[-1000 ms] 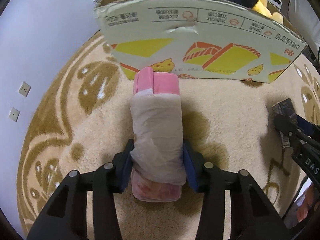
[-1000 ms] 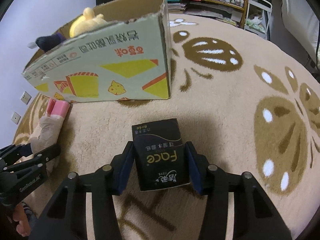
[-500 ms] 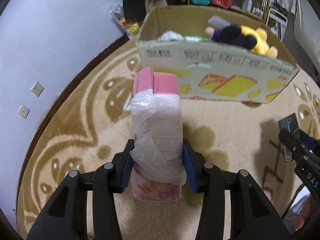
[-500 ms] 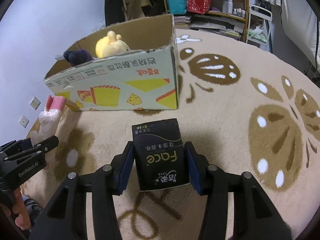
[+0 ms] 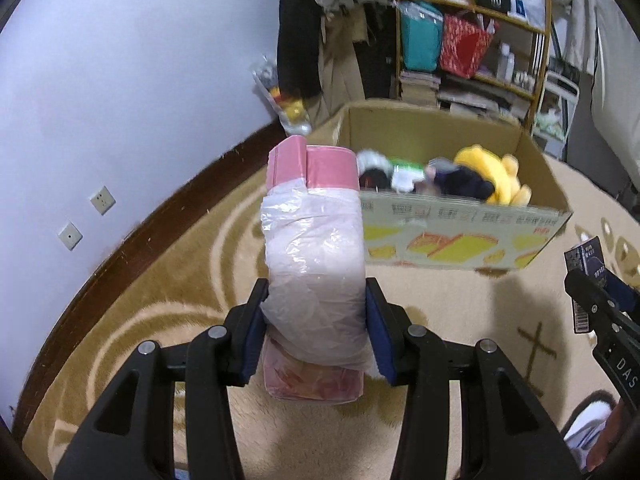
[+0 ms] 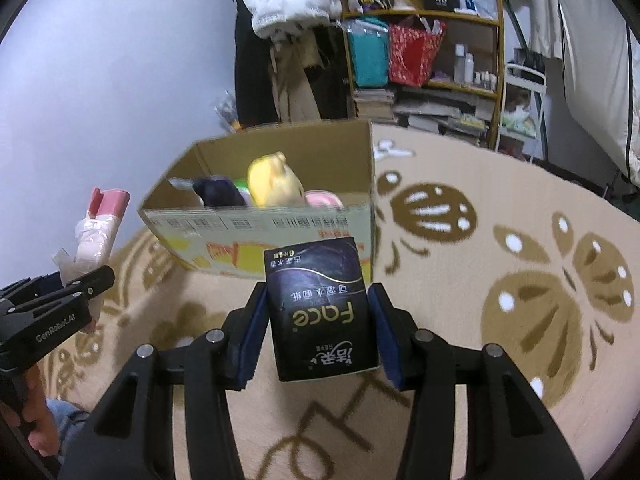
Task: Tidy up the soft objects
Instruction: 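Lift the bottle and Face box into the box and open both tools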
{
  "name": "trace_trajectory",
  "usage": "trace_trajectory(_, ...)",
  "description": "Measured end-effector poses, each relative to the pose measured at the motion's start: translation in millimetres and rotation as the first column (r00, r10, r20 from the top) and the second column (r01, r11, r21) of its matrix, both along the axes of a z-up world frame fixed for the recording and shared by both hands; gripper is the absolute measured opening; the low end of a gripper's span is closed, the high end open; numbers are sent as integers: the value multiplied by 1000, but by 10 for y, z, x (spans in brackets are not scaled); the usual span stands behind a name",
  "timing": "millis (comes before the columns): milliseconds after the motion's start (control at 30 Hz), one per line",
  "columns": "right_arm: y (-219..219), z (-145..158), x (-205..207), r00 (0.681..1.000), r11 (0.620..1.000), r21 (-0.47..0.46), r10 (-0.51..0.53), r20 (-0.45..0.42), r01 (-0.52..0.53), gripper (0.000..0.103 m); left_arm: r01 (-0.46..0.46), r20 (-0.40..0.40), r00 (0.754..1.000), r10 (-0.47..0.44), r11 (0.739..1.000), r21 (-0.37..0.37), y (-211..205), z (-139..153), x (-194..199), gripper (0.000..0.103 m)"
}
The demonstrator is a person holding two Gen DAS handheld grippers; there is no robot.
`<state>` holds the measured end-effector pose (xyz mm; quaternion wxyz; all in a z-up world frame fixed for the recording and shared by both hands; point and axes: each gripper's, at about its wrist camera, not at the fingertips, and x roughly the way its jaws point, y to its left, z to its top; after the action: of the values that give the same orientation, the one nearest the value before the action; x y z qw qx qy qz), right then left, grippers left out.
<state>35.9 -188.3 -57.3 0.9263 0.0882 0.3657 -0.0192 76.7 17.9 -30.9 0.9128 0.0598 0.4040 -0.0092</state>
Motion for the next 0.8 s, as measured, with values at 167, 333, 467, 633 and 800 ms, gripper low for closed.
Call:
trace_trajectory(167, 38, 223, -25, 997, 1000, -5, 7, 74, -7, 52, -8, 65, 998, 6, 1000, 25, -5, 134, -50, 44)
trace_trajectory(333, 75, 354, -7, 993, 999, -35, 18, 114, -14, 52, 10, 129, 991, -16, 999, 45, -58, 286, -76, 44)
trace_trajectory(467, 100, 403, 28, 991, 999, -43, 23, 132, -18, 52, 9, 168, 986, -16, 999, 45, -64, 390, -85, 44)
trace_trajectory(633, 129, 439, 82, 988, 998, -57, 35, 152, -27, 52, 8, 216, 976, -18, 999, 48, -66, 504, -56, 44)
trace_trajectory(800, 170, 477, 180, 984, 996, -76, 53, 170, -40, 52, 10, 248, 969, -20, 999, 41, -61, 589, 26, 44)
